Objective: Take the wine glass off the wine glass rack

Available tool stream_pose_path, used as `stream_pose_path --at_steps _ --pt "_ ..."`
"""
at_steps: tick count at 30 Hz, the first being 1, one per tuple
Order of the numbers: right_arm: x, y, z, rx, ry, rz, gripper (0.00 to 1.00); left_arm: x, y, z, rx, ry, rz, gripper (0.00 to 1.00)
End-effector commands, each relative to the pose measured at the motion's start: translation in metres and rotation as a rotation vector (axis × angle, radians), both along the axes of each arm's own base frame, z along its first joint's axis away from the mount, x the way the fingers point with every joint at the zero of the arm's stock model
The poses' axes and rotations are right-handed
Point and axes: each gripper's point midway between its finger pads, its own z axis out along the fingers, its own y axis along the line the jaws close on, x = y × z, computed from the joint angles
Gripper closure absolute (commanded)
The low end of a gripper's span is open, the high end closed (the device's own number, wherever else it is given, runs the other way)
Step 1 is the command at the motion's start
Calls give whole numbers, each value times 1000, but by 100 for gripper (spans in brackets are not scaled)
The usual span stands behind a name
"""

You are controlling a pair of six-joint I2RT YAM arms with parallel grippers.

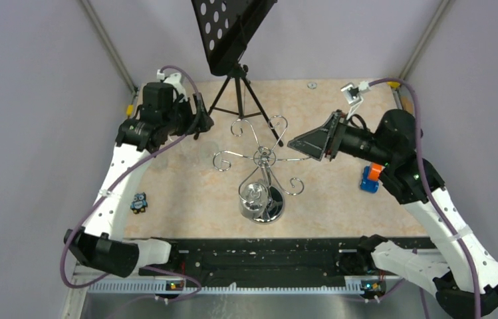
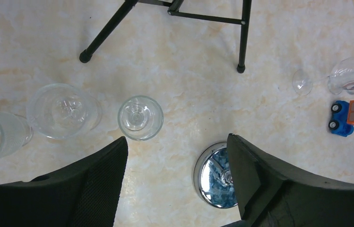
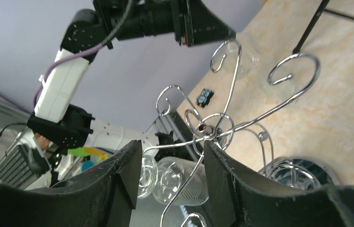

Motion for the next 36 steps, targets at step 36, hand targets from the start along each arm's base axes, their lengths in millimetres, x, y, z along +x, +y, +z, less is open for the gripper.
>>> stream_pose_path --at_steps 36 --pt "-89 94 -58 -371 -7 481 46 1 5 -4 5 -92 -38 16"
